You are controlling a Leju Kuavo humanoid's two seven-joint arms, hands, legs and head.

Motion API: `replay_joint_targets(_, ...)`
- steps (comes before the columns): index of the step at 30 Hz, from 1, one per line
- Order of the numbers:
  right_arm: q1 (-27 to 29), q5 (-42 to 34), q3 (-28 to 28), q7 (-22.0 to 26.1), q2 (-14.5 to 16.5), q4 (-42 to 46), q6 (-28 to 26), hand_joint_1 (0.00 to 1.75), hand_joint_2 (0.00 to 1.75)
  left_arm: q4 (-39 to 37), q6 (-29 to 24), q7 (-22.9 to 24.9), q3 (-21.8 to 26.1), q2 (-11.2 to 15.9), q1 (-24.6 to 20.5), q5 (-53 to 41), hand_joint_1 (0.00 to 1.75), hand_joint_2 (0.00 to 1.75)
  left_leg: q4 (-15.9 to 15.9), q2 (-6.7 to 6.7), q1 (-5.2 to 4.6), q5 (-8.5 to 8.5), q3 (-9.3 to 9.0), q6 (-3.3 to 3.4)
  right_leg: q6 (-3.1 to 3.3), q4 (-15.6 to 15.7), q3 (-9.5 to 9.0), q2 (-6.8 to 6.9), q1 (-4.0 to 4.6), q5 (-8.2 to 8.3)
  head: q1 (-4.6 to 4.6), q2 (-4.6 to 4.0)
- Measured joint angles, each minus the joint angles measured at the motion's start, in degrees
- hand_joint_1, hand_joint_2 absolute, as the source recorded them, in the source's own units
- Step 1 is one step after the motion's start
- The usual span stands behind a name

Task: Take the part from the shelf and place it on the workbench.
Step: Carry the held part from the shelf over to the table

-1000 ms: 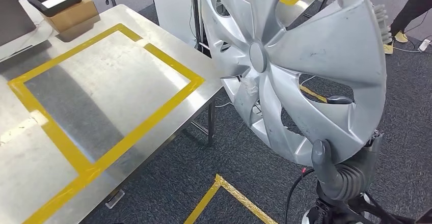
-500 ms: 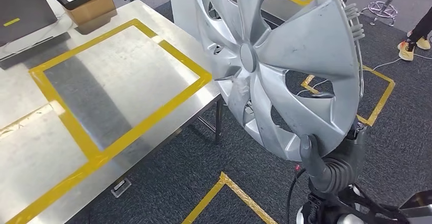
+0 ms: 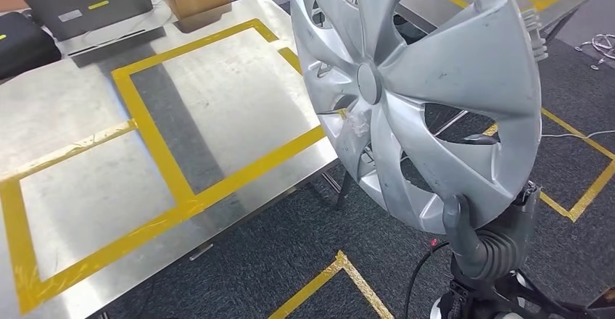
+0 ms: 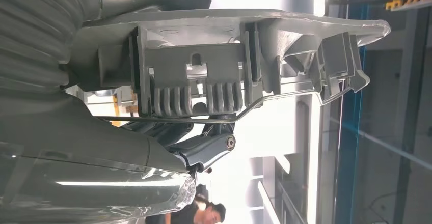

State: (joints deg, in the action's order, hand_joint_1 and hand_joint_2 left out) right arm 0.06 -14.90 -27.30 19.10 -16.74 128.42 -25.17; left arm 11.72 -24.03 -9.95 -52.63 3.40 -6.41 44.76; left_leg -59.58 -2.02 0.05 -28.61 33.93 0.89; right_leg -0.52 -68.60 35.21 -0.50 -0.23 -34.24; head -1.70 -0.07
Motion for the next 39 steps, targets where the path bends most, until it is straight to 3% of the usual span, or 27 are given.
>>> replay_joint_targets(2, -0.08, -0.03, 0.05, 0.0, 0.0, -0.12, 0.05, 1.75, 1.75, 0.0, -0.01, -0.01, 0.0, -0.1, -0.01, 0.03, 0.0, 1.75, -0.04, -1.87, -0.09, 0.2, 0.15, -0.18, 1.11, 7.96, -3.19, -1.87, 0.3, 4.63, -0.42, 0.0)
replay_joint_targets(3, -0.12, -0.03, 0.06, 0.0, 0.0, -0.12, 0.07, 1.75, 1.75, 0.0, -0.01, -0.01, 0.0, -0.17, 0.0, 0.03, 0.0, 1.75, -0.05, -2.3, 0.03, 0.35, 0.35, -0.42, 1.27, 9.3, -3.72, -2.4, 0.41, 4.94, -0.5, 0.01)
replay_joint_targets(5, -0.25, -0.04, 0.08, -0.02, -0.01, -0.11, 0.15, 1.75, 1.75, 0.0, -0.03, -0.02, -0.01, -0.27, 0.08, 0.03, 0.0, 1.75, 0.01, -3.08, 0.21, 0.73, 0.82, -1.08, 1.42, 10.17, -3.92, -2.01, 0.5, 4.91, -0.68, 0.01)
replay_joint_targets(7, -0.36, -0.08, 0.06, -0.09, -0.01, -0.11, 0.28, 1.75, 1.75, 0.0, -0.1, -0.05, -0.03, -0.32, 0.16, 0.04, 0.0, 1.75, -0.89, -1.43, 0.04, -0.13, 1.58, -1.57, 1.64, 11.38, -4.25, -0.9, 0.34, 5.25, -0.53, 0.02)
replay_joint_targets(9, -0.41, -0.09, 0.04, -0.13, -0.02, -0.12, 0.43, 1.75, 1.75, 0.0, -0.16, -0.13, -0.04, -0.36, 0.12, 0.04, 0.0, 1.75, -5.36, 1.39, 0.01, -3.21, 3.68, -1.96, 1.9, 12.14, -4.45, 0.21, 0.2, 5.66, 0.08, 0.02)
replay_joint_targets(11, -0.38, -0.09, 0.03, -0.3, -0.03, -0.15, 0.58, 1.75, 1.75, 0.0, -0.16, -0.19, -0.04, -0.4, 0.1, 0.03, 0.0, 1.75, -12.3, 2.11, 0.36, -6.38, 6.72, -2.49, 2.01, 12.17, -4.4, 1.28, 0.22, 5.71, 0.72, 0.01)
replay_joint_targets(12, -0.36, -0.08, 0.02, -0.42, -0.03, -0.19, 0.65, 1.75, 1.75, 0.0, -0.16, -0.19, -0.04, -0.41, 0.12, 0.03, 0.0, 1.75, -14.32, 2.11, 0.54, -6.82, 7.53, -2.73, 1.99, 12.12, -4.4, 1.85, 0.22, 5.69, 1.03, 0.01)
replay_joint_targets(13, -0.35, -0.08, 0.01, -0.56, -0.03, -0.22, 0.7, 1.75, 1.75, 0.0, -0.16, -0.19, -0.05, -0.42, 0.15, 0.03, 0.0, 1.75, -14.35, 2.17, 0.69, -6.21, 7.36, -2.96, 1.9, 12.07, -4.4, 2.42, 0.2, 5.64, 1.36, 0.01)
replay_joint_targets(15, -0.4, -0.08, 0.01, -0.69, -0.03, -0.27, 0.77, 1.75, 1.75, 0.0, -0.16, -0.18, -0.06, -0.43, 0.15, 0.03, 0.0, 1.75, -8.17, 3.34, 0.9, -2.73, 3.86, -3.25, 1.52, 11.78, -4.45, 3.33, 0.11, 5.39, 1.89, 0.01)
replay_joint_targets(17, -0.58, -0.08, 0.02, -0.8, -0.03, -0.26, 0.85, 1.75, 1.75, 0.0, -0.16, -0.17, -0.06, -0.5, 0.08, 0.02, 0.0, 1.75, -1.72, 5.53, 0.62, -0.72, 0.4, -2.94, 0.85, 11.21, -4.38, 3.97, 0.27, 5.0, 2.16, 0.01)
replay_joint_targets(19, -0.85, -0.08, 0.02, -1.03, -0.05, -0.25, 0.94, 1.75, 1.75, 0.0, -0.16, -0.15, -0.07, -0.57, 0.07, 0.02, 0.0, 1.75, -0.01, 6.21, 0.22, -0.74, -0.29, -2.06, 0.36, 10.86, -4.31, 4.51, 0.42, 4.82, 2.05, 0.01)
replay_joint_targets(21, -1.06, -0.09, 0.01, -1.22, -0.08, -0.25, 1.01, 1.75, 1.75, 0.0, -0.16, -0.13, -0.07, -0.6, 0.12, 0.02, 0.0, 1.75, 0.1, 5.21, 0.21, -0.48, -0.1, -1.21, -0.12, 10.81, -4.34, 4.95, 0.26, 4.65, 1.83, 0.01)
replay_joint_targets(23, -1.18, -0.1, 0.03, -1.28, -0.15, -0.25, 1.07, 1.75, 1.75, -0.01, -0.17, -0.17, -0.05, -0.61, 0.06, -0.01, 0.0, 1.75, 0.26, 4.1, 0.33, -0.16, -0.03, -0.52, -0.77, 8.83, -3.66, 3.77, 0.01, 2.88, 1.59, 0.01)
replay_joint_targets(26, -1.23, -0.11, 0.05, -1.4, -0.31, -0.26, 1.16, 1.75, 1.75, 0.0, -0.19, -0.4, -0.05, -0.75, -0.04, -0.07, 0.0, 1.75, 0.3, 2.43, 0.3, 0.11, 0.1, 0.16, -1.17, -1.63, 0.53, 1.32, -0.19, -2.72, 0.93, 0.01)
replay_joint_targets(27, -1.23, -0.13, 0.05, -1.5, -0.33, -0.26, 1.2, 1.75, 1.75, 0.0, -0.19, -0.47, -0.06, -0.81, -0.02, -0.08, 0.0, 1.75, 0.3, 1.78, 0.22, 0.16, 0.1, 0.27, -1.12, -4.63, 1.8, 1.09, -0.19, -3.67, 0.74, 0.01)
replay_joint_targets(28, -1.23, -0.13, 0.04, -1.6, -0.36, -0.27, 1.25, 1.75, 1.75, 0.0, -0.19, -0.51, -0.07, -0.86, 0.0, -0.07, 0.0, 1.75, 0.29, 1.1, 0.13, 0.2, 0.09, 0.33, -0.97, -5.8, 2.32, 0.97, -0.18, -3.5, 0.52, 0.0)
replay_joint_targets(29, -1.25, -0.14, 0.04, -1.68, -0.39, -0.27, 1.28, 1.75, 1.75, 0.0, -0.19, -0.53, -0.07, -0.9, 0.02, -0.07, 0.0, 1.75, 0.29, 0.4, 0.05, 0.24, 0.04, 0.37, -0.7, -4.65, 1.84, 0.83, -0.16, -2.17, 0.27, 0.01)
replay_joint_targets(32, -1.43, -0.07, 0.05, -1.79, -0.54, -0.25, 1.46, 1.75, 1.75, 0.0, -0.19, -0.56, -0.07, -1.13, 0.0, -0.06, 0.0, 1.75, 0.25, -1.49, -0.09, 0.42, 0.01, 0.28, 0.65, 6.3, -2.77, -1.42, -0.01, 3.79, -0.33, 0.01)
replay_joint_targets(34, -1.63, -0.02, 0.04, -1.86, -0.61, -0.2, 1.62, 1.75, 1.75, 0.0, -0.2, -0.57, -0.07, -1.38, 0.02, -0.06, 0.0, 1.75, 0.21, -2.46, 0.06, 0.72, 0.46, -0.2, 1.26, 10.07, -4.31, -2.71, 0.17, 4.78, -0.5, 0.01)
replay_joint_targets(36, -1.84, -0.01, 0.03, -1.96, -0.64, -0.15, 1.72, 1.75, 1.75, -0.01, -0.2, -0.58, -0.07, -1.48, 0.12, -0.06, 0.0, 1.75, 0.36, -3.31, 0.17, 1.15, 0.94, -0.9, 1.39, 10.9, -4.49, -2.01, 0.22, 4.81, -0.72, 0.02)
replay_joint_targets(37, -1.96, 0.01, 0.02, -2.03, -0.65, -0.14, 1.74, 1.75, 1.75, -0.01, -0.23, -0.58, -0.07, -1.47, 0.17, -0.05, 0.0, 1.75, 0.19, -2.68, 0.08, 0.92, 1.21, -1.18, 1.41, 11.49, -4.62, -1.48, 0.08, 5.05, -0.73, 0.02)
replay_joint_targets(39, -2.13, 0.21, 0.03, -2.26, -0.66, -0.09, 1.75, 1.75, 1.75, -0.01, -0.32, -0.62, -0.07, -1.46, 0.16, -0.02, 0.0, 1.75, -2.76, -0.08, -0.04, -1.4, 2.74, -1.74, 1.54, 12.61, -4.85, -0.28, -0.21, 5.68, -0.15, 0.02)
